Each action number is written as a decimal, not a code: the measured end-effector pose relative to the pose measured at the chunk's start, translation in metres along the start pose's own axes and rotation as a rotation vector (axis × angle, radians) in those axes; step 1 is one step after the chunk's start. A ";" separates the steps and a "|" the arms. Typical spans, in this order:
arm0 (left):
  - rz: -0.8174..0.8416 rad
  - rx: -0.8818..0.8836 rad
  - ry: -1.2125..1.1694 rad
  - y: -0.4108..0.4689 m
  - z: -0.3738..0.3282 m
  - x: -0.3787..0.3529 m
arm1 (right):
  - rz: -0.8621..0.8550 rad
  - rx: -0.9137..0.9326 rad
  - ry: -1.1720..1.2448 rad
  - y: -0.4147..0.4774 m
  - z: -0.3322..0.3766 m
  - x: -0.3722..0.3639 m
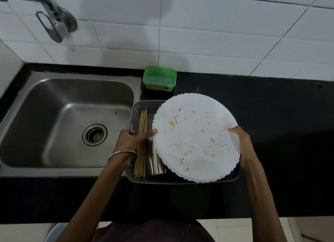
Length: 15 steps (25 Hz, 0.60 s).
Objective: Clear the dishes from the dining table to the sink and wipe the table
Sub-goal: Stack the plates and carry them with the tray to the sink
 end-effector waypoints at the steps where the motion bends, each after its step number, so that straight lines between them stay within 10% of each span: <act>1: -0.009 -0.002 -0.001 0.000 0.000 -0.001 | 0.003 -0.011 -0.021 0.000 0.001 0.001; 15: -0.057 -0.125 0.077 -0.005 0.000 0.005 | -0.080 -0.039 -0.275 -0.013 0.003 0.004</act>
Point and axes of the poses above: each hand's wrist, its own y-axis towards the middle knuckle, its own x-axis out of the back of the hand, z = x × y, the point moved 5 cm from there along y, towards the middle knuckle, and after that the axes turned 14 degrees about z, right-handed, at the moved point
